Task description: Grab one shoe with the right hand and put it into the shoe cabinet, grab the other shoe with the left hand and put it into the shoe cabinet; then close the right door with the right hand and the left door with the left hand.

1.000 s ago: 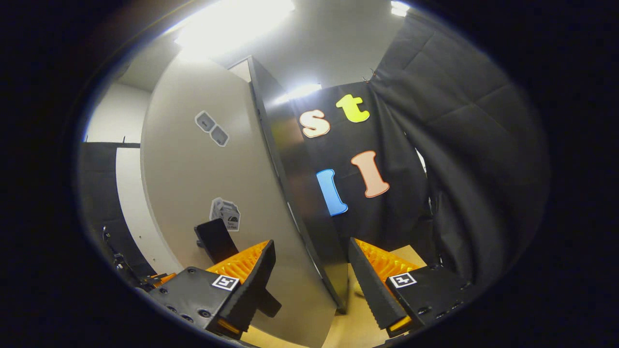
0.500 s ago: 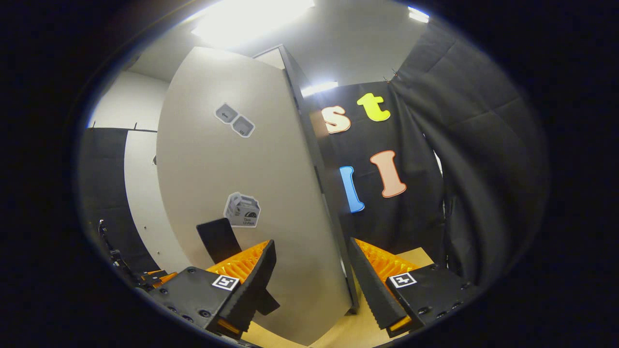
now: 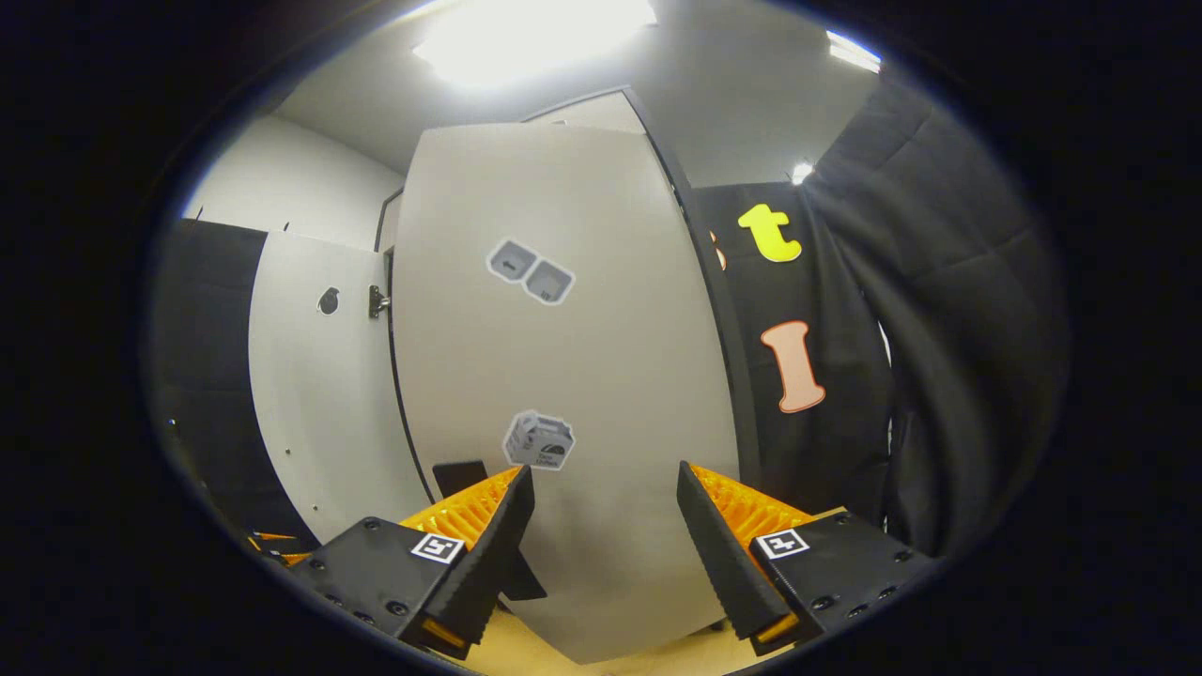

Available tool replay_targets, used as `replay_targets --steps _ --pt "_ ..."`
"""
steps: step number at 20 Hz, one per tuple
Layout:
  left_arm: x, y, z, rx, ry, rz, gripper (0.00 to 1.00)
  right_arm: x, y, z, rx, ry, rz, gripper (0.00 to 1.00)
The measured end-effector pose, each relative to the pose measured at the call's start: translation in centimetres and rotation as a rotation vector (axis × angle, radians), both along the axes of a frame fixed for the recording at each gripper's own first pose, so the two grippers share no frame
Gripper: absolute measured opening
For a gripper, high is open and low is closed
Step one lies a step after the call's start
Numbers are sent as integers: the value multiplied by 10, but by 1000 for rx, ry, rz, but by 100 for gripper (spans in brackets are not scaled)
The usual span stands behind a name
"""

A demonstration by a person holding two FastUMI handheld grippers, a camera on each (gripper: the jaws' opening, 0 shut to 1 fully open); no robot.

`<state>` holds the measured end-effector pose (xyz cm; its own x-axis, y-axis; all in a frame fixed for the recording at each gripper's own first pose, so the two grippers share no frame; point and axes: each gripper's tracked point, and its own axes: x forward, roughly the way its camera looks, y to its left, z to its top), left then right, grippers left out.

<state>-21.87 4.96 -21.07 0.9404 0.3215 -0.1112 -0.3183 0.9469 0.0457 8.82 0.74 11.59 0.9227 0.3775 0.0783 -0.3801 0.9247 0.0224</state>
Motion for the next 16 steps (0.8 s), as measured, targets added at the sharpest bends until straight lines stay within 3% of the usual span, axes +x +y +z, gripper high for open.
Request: replay_targets --steps 6,11,12,16 --pt "-32 95 22 99 -1 82 93 -2 -15 -7 54 18 -139 97" --pt "-15 147 59 158 -67 40 96 -7 -42 -15 50 49 -254 97" --pt "-7 153 64 148 -78 20 92 -8 -48 -15 37 47 -284 97" --pt "30 170 82 99 -119 -65 96 -18 -65 -15 4 32 -386 97"
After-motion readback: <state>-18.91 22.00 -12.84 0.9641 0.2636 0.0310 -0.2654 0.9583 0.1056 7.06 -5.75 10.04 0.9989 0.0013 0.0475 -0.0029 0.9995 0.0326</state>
